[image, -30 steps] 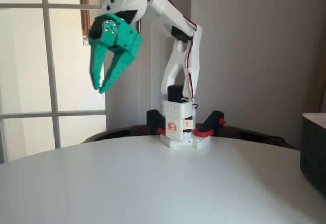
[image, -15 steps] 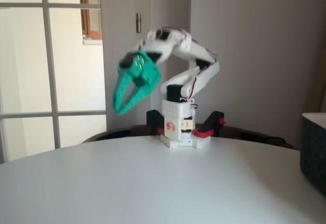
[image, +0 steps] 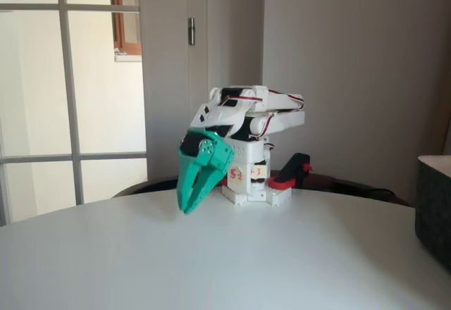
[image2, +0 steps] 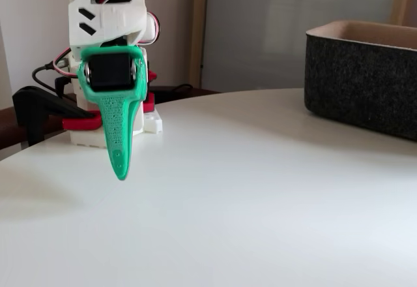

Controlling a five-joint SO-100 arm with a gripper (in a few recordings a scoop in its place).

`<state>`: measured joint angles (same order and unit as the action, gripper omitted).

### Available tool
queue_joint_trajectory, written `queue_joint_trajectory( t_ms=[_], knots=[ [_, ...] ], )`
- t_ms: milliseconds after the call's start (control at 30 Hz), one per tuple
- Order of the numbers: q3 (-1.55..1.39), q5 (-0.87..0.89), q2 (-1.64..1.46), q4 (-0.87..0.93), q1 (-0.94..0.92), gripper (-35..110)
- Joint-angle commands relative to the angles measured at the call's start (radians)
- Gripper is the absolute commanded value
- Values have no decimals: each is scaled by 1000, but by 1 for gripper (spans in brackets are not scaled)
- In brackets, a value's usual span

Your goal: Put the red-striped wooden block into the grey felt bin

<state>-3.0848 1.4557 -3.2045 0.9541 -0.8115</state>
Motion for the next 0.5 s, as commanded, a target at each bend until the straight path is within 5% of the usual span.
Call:
queue_joint_trajectory(
  t_ms=[0, 467],
  knots=[
    [-34, 21, -44, -15, -12, 0],
    [-60, 28, -52, -18, -35, 0]
  ],
)
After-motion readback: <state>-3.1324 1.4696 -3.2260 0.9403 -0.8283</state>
